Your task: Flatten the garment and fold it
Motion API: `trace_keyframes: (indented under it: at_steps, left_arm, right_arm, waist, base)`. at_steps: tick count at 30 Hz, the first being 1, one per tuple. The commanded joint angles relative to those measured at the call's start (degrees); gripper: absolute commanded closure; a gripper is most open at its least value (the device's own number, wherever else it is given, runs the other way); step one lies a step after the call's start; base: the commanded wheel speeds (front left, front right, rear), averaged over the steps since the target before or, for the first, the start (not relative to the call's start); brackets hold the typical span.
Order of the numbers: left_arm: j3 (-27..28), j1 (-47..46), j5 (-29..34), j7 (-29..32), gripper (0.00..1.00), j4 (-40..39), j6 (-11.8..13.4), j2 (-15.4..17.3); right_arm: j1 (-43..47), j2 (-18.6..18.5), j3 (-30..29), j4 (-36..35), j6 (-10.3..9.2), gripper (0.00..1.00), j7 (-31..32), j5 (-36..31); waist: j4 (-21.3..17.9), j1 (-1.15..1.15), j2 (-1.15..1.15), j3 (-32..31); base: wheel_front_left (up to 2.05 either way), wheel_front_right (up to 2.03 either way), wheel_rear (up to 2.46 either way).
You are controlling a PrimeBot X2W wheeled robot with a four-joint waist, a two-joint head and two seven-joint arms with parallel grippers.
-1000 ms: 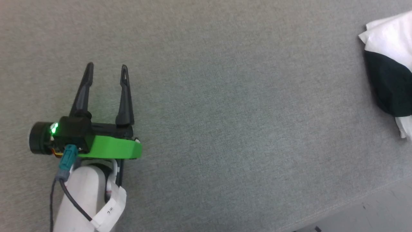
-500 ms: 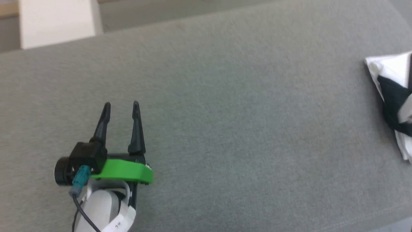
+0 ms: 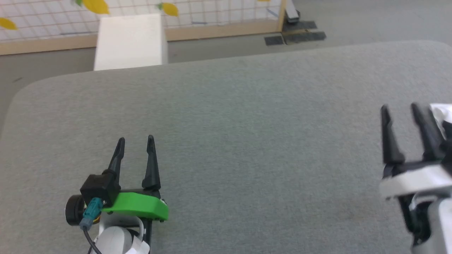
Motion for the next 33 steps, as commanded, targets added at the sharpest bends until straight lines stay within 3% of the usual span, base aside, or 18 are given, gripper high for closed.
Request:
trace_keyframes:
  at_steps: [1, 15, 31, 32, 33]
  left_arm:
    - [0.0, 0.7, -0.1, -0.4, 0.00, 0.2, -0.2, -0.2]
    - [-1.4, 3.4, -1.2, -0.4, 0.00, 0.9, 0.2, -0.3]
    - [-2.0, 3.7, -2.1, -0.4, 0.00, 1.3, 0.9, -0.3]
    - [-2.0, 3.2, -1.5, -0.2, 1.00, 1.2, 0.6, -0.1]
    - [-2.0, 3.2, -1.5, -0.2, 1.00, 1.2, 0.6, -0.1]
  right_arm:
    - [1.9, 0.6, 0.5, -1.1, -0.10, 0.00, -0.2, -0.2]
    - [10.5, 6.5, 0.9, -5.8, -0.10, 0.00, 0.8, -5.6]
    - [12.3, 8.2, 0.3, -7.8, -0.10, 0.00, 2.0, -6.4]
    - [11.6, 8.1, 0.3, -7.4, 0.00, 1.00, 2.0, -6.2]
    - [11.6, 8.1, 0.3, -7.4, 0.00, 1.00, 2.0, -6.2]
  waist:
    - [2.1, 0.00, 0.00, -1.8]
    - [3.8, 0.00, 0.00, -3.4]
    - [4.0, 0.00, 0.00, -3.4]
    - [4.0, 0.00, 0.00, -3.4]
    - [4.0, 0.00, 0.00, -3.4]
  base:
    - [0.00, 0.00, 0.00]
    - [0.00, 0.00, 0.00]
    - [0.00, 0.00, 0.00]
    - [0.00, 0.00, 0.00]
    - [0.00, 0.00, 0.00]
